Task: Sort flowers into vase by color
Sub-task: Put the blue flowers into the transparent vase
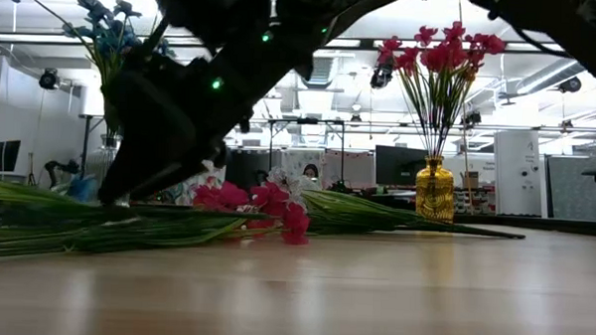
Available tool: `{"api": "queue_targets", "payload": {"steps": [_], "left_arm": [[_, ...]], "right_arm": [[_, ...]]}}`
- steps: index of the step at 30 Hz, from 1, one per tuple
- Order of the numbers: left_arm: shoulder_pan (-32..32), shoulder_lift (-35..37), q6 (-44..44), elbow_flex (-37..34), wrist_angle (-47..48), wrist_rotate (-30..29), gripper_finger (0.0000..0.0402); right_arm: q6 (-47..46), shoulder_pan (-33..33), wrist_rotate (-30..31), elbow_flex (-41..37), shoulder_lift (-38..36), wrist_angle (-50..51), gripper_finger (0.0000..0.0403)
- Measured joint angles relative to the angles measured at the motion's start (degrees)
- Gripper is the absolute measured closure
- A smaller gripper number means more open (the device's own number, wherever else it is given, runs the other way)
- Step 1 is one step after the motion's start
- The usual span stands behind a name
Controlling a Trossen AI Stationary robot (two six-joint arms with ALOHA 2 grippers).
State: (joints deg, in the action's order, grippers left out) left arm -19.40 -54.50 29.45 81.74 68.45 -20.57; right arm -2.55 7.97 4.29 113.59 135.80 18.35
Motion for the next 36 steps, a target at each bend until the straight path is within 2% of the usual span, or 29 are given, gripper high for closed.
{"api": "queue_targets", "payload": {"steps": [8,16,29,36], "left_arm": [[0.0,-0.4,6.7,1.8,11.0,-4.8,0.0013],[-0.1,-0.2,7.8,2.1,11.0,-2.4,0.0013],[-0.3,-0.1,9.3,1.9,11.6,-1.4,0.0014],[-0.3,0.2,9.3,1.8,11.1,-1.5,0.0014]], "right_arm": [[-0.6,0.3,-3.7,4.0,4.0,1.1,0.0154],[0.0,0.1,-2.6,4.1,1.9,1.6,0.0162],[-0.9,1.7,-3.3,4.0,0.8,1.4,0.0133],[-1.2,2.2,-4.5,3.2,2.1,0.3,0.0157]]}}
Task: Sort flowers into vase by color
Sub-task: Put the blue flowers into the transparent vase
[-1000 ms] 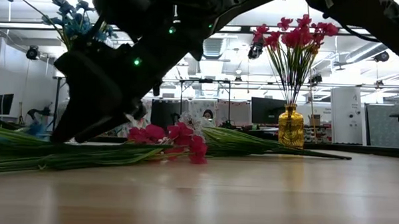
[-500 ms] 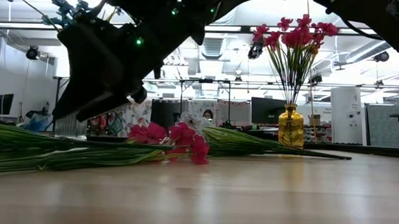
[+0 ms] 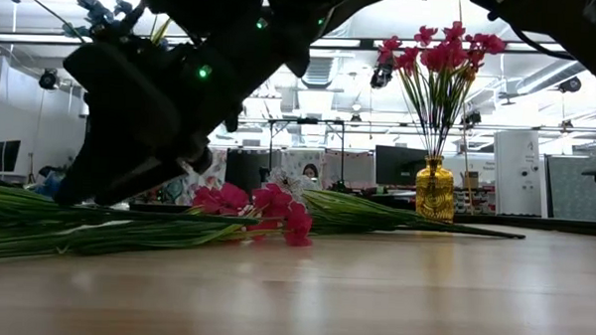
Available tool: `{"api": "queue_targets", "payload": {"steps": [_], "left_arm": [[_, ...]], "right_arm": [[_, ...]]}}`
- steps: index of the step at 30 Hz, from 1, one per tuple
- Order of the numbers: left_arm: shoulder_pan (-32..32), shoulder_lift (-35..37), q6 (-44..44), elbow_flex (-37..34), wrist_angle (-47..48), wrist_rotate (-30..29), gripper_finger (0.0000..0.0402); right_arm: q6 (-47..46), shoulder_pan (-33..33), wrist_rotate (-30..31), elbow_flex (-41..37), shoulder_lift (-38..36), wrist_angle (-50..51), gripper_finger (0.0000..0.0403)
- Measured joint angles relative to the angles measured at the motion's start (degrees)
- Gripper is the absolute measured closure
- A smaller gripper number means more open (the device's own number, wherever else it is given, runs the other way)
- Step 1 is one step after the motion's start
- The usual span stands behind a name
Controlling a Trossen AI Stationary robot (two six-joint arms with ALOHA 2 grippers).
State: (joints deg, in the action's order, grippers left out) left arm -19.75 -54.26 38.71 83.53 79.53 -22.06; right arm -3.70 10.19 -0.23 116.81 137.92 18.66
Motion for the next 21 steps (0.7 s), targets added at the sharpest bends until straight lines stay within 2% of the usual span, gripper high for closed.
{"api": "queue_targets", "payload": {"steps": [2,6,12,17,21], "left_arm": [[0.0,0.0,0.1,0.0,-0.2,-0.4,0.0014],[0.0,-0.3,1.1,-0.1,-1.5,-7.4,0.0014],[-1.2,-1.7,-0.3,-0.1,-5.9,-7.4,0.0014],[-5.5,-2.8,-0.2,-0.1,-6.8,-8.6,0.0014],[-11.8,-3.1,0.9,-0.1,-8.3,-13.8,0.0014]], "right_arm": [[0.0,-0.1,-0.1,0.1,0.6,-1.1,0.0171],[-0.2,-0.2,-1.7,0.1,2.8,-1.8,0.0204],[0.1,-0.5,0.1,0.1,3.0,-1.3,0.0275],[2.7,-0.8,0.3,0.0,1.2,0.5,0.0367],[4.3,-0.6,0.4,0.0,-1.9,4.2,0.038]]}}
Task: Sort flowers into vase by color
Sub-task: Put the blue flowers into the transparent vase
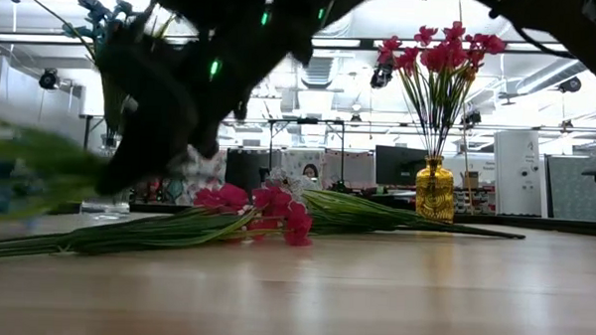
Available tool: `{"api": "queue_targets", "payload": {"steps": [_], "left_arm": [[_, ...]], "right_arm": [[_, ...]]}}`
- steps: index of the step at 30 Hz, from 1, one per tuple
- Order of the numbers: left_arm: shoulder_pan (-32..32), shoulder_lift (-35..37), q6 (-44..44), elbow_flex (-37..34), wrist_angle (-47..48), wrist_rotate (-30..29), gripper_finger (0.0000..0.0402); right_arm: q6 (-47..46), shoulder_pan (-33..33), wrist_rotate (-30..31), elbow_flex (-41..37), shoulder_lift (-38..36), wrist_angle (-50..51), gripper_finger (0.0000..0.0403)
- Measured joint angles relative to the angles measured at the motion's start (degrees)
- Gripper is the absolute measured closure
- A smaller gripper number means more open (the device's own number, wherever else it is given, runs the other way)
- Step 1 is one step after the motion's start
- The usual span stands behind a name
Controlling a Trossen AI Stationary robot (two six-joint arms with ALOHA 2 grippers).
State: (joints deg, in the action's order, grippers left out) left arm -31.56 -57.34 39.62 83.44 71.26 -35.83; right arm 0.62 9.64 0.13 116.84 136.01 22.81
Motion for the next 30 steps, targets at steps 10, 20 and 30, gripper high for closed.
{"api": "queue_targets", "payload": {"steps": [10,20,30], "left_arm": [[-17.4,-0.5,6.3,-0.1,-0.7,-13.1,0.0014],[-25.2,-6.7,11.1,-1.1,-0.7,-19.4,0.0014],[-25.8,-18.0,15.7,-1.1,-2.2,-21.2,0.0014]], "right_arm": [[0.7,2.9,0.0,-12.9,-14.7,-0.3,0.0383],[1.3,3.4,1.5,-39.9,-36.8,-27.3,0.0384],[2.6,3.7,1.5,-51.1,-45.3,-40.4,0.0384]]}}
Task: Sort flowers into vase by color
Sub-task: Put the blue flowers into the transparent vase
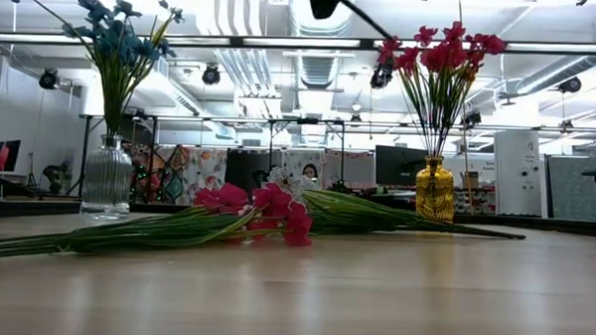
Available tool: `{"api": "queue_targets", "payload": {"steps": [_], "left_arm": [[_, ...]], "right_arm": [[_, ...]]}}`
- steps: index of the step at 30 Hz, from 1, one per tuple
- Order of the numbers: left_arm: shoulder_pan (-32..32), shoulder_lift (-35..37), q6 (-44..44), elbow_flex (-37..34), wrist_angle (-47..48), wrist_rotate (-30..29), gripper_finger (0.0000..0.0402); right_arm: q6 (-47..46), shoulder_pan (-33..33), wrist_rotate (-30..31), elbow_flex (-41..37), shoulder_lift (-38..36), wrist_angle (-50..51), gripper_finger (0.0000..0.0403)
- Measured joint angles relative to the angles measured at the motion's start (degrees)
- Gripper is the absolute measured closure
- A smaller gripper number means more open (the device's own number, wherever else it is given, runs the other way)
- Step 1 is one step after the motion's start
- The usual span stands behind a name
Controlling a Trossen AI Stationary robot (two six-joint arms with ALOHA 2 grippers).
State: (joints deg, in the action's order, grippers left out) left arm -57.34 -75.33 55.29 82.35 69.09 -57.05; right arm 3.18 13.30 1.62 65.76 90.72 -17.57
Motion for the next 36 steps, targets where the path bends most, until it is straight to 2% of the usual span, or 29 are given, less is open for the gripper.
{"api": "queue_targets", "payload": {"steps": [3,12,16,20,24,32,36], "left_arm": [[0.0,-2.1,1.1,0.0,-0.6,-0.5,0.0014],[-0.2,-8.0,1.9,0.1,-5.0,-4.3,0.0014],[-0.2,-11.0,0.8,0.1,-8.4,-9.9,0.0014],[-0.2,-14.4,-0.9,0.1,-10.7,-21.9,0.0014],[0.5,-17.4,-0.7,0.1,-13.2,-28.3,0.0014],[3.7,-21.0,-2.4,3.5,-15.8,-25.5,0.0043],[3.8,-21.9,-3.7,5.8,-16.0,-30.1,0.0059]], "right_arm": [[0.9,0.0,-0.1,-1.5,-0.7,-2.8,0.0384],[6.1,-0.1,-0.1,-5.0,-0.7,-21.6,0.0383],[9.0,-0.1,-2.0,-5.4,-0.7,-31.2,0.0383],[9.6,-0.1,-6.6,-5.3,0.1,-37.0,0.0383],[10.7,-0.1,-6.7,-4.1,2.3,-40.1,0.0383],[12.0,-0.4,-6.0,-0.3,8.7,-39.6,0.0383],[12.4,-0.8,-5.6,0.2,9.4,-38.6,0.0383]]}}
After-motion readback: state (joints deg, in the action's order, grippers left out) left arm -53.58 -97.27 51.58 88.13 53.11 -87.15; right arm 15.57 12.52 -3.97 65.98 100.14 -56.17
